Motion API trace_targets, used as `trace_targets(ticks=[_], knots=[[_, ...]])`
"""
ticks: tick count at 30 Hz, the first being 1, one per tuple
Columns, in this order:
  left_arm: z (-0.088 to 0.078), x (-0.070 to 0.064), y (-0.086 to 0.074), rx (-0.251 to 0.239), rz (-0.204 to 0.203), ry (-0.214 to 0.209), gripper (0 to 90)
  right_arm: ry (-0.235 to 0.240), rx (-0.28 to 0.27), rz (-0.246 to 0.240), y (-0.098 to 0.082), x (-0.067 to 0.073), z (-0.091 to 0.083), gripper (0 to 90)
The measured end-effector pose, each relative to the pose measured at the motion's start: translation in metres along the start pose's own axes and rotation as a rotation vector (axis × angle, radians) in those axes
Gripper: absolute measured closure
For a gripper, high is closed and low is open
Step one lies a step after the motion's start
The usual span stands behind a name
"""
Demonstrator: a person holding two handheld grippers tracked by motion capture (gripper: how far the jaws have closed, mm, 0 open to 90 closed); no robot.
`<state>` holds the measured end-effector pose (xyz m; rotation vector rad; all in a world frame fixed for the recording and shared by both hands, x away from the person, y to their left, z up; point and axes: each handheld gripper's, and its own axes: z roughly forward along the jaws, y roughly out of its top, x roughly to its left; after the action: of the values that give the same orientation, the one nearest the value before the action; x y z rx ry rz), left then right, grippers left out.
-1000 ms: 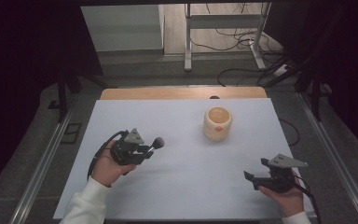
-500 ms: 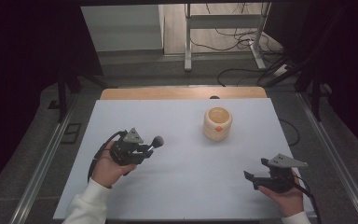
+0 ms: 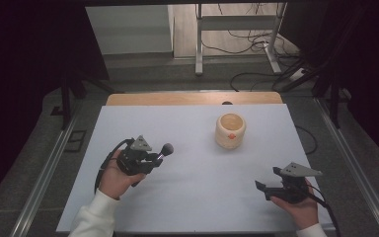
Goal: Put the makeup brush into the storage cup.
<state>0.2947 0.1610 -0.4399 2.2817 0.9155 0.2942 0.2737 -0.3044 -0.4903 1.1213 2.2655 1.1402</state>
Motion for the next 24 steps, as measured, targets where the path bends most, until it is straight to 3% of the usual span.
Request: trace_targets(ticks=[24], knots=[[0.004, 0.0, 0.004, -0.014, -0.024, 0.008, 71.0, 0.057, -0.009, -0.008, 0.011, 0.015, 0.015, 15.2]])
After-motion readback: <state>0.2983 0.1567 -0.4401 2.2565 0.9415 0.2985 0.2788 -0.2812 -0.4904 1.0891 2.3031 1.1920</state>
